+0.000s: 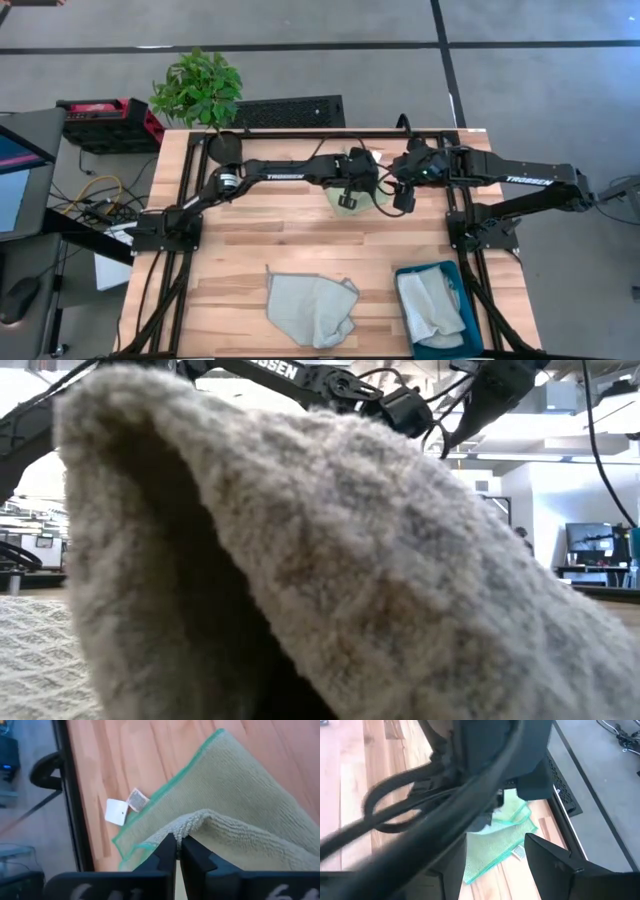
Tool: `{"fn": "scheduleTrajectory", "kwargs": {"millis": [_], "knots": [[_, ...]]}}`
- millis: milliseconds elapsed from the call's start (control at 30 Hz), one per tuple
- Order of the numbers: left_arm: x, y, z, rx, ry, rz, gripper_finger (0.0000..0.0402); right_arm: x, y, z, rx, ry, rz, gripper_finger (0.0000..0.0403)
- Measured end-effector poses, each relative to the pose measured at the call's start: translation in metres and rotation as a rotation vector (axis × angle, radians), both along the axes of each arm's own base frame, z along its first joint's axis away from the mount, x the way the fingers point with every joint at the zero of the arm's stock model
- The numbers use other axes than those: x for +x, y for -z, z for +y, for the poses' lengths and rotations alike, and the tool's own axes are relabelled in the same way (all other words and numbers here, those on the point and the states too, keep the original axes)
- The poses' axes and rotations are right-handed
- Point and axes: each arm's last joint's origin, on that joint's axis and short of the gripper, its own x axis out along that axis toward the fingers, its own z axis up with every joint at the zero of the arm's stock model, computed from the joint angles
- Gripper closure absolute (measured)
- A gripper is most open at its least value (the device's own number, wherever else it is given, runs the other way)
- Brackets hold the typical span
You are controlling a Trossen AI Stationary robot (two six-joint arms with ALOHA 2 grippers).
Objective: Fold microfiber towels
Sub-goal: Fold the green microfiber towel, then put the green microfiber towel into the blue bin
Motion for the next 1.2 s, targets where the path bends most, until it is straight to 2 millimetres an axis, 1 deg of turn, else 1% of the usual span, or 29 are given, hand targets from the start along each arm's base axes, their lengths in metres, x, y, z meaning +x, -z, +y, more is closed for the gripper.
{"fn": "scheduleTrajectory", "kwargs": {"millis": [133,267,433,567,667,733,867,967,1033,1100,1200], "knots": [[0.002,-0.001,-0.005,0.028,0.021,0.002,0.0373,0.000,0.000,0.000,0.001,-0.001,0.002,0.0180],[0.003,-0.002,-0.009,0.083,-0.008,-0.004,0.0330,0.000,0.000,0.000,0.001,0.000,0.002,0.0180],[0.004,-0.002,-0.015,0.098,-0.018,-0.004,0.0280,0.000,0.000,0.000,0.001,-0.001,0.003,0.0180],[0.001,-0.005,-0.021,0.130,-0.094,0.006,0.0264,-0.001,0.001,0.000,0.004,-0.004,0.012,0.0180],[-0.009,-0.010,-0.025,0.101,-0.123,0.073,0.0263,-0.004,0.004,0.001,-0.007,-0.027,0.075,0.0180],[-0.019,-0.018,-0.028,0.036,-0.127,0.112,0.0263,-0.008,0.007,0.003,-0.001,-0.035,0.121,0.0180],[-0.043,-0.042,-0.030,-0.095,-0.166,0.189,0.0263,-0.012,0.011,0.006,0.009,-0.055,0.198,0.0180],[-0.061,-0.061,-0.032,-0.136,-0.221,0.233,0.0262,-0.013,0.015,0.010,0.024,-0.090,0.235,0.0180],[-0.073,-0.075,-0.033,-0.144,-0.252,0.246,0.0262,-0.009,0.021,0.014,0.027,-0.154,0.244,0.0180],[-0.084,-0.090,-0.036,-0.155,-0.281,0.244,0.0262,-0.007,0.031,0.018,0.023,-0.223,0.277,0.0180],[-0.102,-0.110,-0.041,-0.176,-0.329,0.243,0.0262,0.004,0.045,0.022,-0.015,-0.295,0.276,0.0180]]}}
